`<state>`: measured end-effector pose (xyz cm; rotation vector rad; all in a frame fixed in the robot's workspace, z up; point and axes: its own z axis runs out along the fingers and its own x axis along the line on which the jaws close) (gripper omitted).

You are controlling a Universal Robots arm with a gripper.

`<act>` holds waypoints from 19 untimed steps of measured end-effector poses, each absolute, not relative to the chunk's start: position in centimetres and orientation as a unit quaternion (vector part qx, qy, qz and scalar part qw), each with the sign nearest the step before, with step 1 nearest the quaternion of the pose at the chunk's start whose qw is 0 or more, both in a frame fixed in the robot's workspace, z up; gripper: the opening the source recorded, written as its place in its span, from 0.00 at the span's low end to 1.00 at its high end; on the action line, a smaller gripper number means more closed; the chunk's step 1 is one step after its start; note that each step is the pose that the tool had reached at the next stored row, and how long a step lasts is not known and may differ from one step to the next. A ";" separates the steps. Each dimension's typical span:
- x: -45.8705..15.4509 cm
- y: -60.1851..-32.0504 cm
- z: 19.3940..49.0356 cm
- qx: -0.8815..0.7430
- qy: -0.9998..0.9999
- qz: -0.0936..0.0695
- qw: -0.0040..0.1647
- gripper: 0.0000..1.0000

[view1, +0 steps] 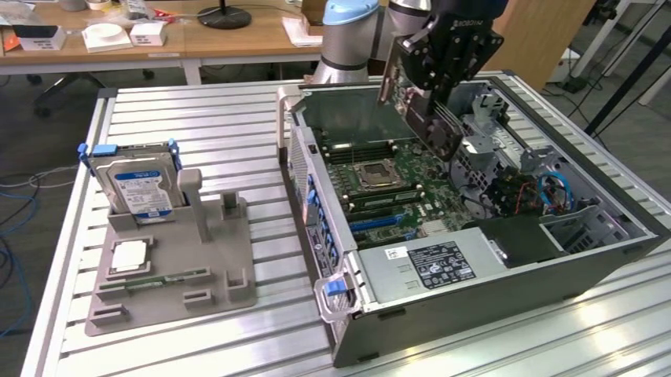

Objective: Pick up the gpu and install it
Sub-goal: 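Insert the gpu into the slot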

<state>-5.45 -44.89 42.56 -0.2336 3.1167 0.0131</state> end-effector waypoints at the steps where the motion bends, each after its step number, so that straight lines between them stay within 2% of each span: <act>1: -5.5 -44.9 42.6 -0.082 0.997 0.004 0.008 0.26; 19: -5.5 -44.9 42.5 -0.215 0.977 0.005 0.007 0.26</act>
